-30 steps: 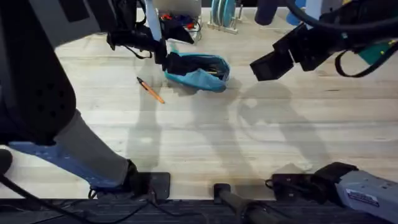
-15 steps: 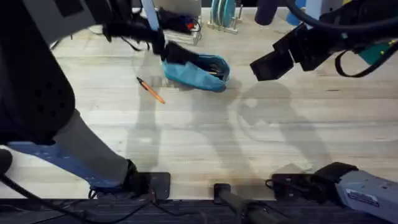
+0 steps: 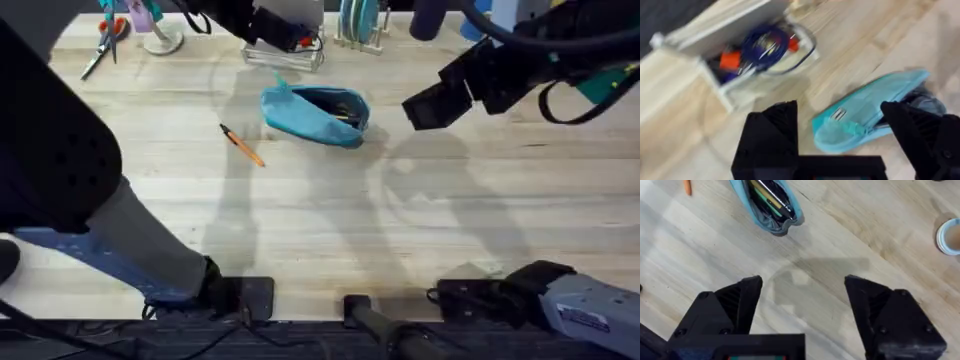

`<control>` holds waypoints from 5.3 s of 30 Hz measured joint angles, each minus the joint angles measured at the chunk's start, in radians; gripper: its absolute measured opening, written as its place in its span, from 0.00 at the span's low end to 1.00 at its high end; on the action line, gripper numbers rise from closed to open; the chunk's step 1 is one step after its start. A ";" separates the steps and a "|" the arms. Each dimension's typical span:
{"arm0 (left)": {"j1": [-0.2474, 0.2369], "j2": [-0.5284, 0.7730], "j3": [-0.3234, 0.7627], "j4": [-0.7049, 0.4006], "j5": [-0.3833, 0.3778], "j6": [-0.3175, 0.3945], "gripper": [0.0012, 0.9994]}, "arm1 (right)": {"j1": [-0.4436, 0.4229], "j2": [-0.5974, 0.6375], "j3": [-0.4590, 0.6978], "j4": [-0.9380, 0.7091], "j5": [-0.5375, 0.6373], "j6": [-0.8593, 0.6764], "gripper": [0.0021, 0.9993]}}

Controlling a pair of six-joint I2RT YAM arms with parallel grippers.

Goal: Unzip the bag, pick up the pens from the table one at a time and place them inside, then zip the bag closed.

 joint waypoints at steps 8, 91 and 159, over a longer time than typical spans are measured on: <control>-0.002 0.000 0.136 -0.217 -0.284 -0.348 1.00 | 0.000 0.000 0.000 0.000 0.000 0.000 1.00; 0.003 -0.295 -0.747 0.080 -0.518 -1.410 0.99 | 0.000 0.000 0.000 0.000 0.000 0.000 1.00; -0.034 -0.209 -0.670 0.082 -0.578 -1.272 0.04 | 0.000 0.000 0.000 0.000 0.000 0.000 1.00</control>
